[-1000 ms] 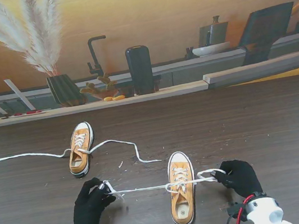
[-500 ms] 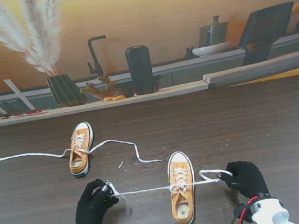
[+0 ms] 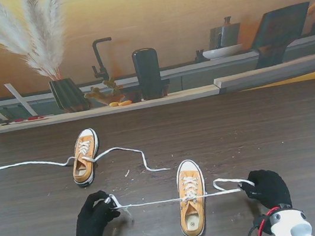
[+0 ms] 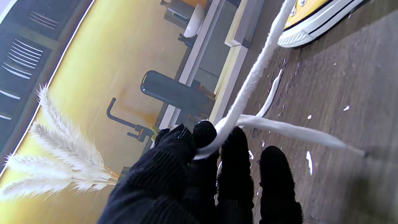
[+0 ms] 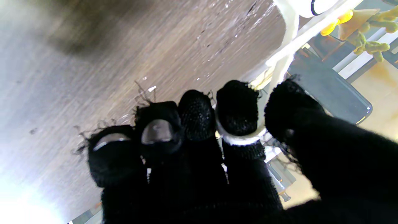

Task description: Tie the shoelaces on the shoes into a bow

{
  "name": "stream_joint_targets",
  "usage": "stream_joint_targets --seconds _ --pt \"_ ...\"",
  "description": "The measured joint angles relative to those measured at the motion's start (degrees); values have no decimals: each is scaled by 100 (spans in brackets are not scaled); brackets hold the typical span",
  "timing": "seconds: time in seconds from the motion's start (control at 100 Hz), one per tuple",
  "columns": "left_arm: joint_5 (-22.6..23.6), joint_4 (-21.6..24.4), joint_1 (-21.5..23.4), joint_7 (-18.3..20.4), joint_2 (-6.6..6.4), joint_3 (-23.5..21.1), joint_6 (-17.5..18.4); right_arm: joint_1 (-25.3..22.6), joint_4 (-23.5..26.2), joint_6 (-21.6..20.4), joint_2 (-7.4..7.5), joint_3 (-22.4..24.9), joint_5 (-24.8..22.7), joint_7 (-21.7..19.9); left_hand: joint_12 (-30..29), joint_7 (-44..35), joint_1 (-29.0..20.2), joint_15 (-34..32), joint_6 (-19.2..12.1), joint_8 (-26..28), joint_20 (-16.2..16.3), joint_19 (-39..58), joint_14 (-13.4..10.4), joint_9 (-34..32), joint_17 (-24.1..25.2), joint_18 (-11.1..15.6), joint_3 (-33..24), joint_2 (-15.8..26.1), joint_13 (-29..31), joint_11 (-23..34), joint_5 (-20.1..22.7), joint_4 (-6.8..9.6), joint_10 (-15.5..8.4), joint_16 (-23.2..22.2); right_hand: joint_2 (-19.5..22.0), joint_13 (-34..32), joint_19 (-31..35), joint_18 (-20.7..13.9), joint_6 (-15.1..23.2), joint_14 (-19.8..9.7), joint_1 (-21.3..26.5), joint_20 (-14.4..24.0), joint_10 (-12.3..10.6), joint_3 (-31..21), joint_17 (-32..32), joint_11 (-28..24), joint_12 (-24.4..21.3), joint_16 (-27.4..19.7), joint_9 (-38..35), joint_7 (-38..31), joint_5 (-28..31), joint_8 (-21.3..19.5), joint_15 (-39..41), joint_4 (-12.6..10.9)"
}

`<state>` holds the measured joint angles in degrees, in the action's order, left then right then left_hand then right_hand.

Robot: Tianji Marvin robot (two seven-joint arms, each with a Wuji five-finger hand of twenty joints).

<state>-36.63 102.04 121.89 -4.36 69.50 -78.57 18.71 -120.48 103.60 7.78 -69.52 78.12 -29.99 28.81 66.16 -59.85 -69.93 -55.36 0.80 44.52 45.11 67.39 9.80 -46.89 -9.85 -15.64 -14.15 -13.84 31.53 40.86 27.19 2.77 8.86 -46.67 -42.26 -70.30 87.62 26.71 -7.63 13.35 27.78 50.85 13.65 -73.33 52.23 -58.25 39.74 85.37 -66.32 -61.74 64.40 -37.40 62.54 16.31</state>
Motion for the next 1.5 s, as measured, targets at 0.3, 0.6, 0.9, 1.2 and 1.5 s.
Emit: stream_joint_targets --seconds 0.3,0.6,0.9,1.2,1.5 --pt "55 344 214 -209 15 -19 -60 -9 -7 310 -6 0 -202 165 0 1 -4 0 1 -52 18 10 17 0 -3 0 0 1 0 0 4 1 1 0 -72 -58 -133 0 54 -2 0 -73 -10 -59 141 104 -30 -1 -70 -8 0 90 -30 0" --pt "253 359 203 -476 52 -19 -114 -55 29 463 -5 8 -170 81 0 1 -49 0 3 -61 18 10 27 1 24 0 0 2 -45 0 8 1 26 0 -8 -58 -246 0 60 -2 0 -110 -12 -46 81 223 -65 -62 -70 -7 0 142 -237 0" --pt "734 213 151 -446 33 48 354 -39 -4 119 -55 -33 63 328 -1452 1740 829 1274 61 -1252 -121 -1180 145 1690 1203 288 20 -105 -1475 -934 -52 79 95 228 424 -61 -537 272 567 347 -177 -280 7 252 -743 441 -477 -350 130 558 -475 1276 -1435 0" --pt "2763 100 55 -1101 21 56 447 -136 164 78 -55 71 61 201 -2909 3867 1521 1911 466 -2498 25 -2239 148 2318 1390 288 27 319 -1949 -1747 259 81 97 301 418 0 -578 329 1194 485 -225 -291 8 254 -1133 443 -493 -417 297 1382 -1367 2266 -1918 0" --pt "3611 94 14 -1243 21 -91 11 -252 355 386 16 229 -128 -396 -4055 4115 1524 2400 457 -2656 275 -2528 184 2081 1392 288 79 382 -1927 -2656 323 318 97 598 517 1 -611 344 1648 549 -285 -291 -21 252 -1295 443 -553 -487 472 2308 -2208 2597 -2284 -576"
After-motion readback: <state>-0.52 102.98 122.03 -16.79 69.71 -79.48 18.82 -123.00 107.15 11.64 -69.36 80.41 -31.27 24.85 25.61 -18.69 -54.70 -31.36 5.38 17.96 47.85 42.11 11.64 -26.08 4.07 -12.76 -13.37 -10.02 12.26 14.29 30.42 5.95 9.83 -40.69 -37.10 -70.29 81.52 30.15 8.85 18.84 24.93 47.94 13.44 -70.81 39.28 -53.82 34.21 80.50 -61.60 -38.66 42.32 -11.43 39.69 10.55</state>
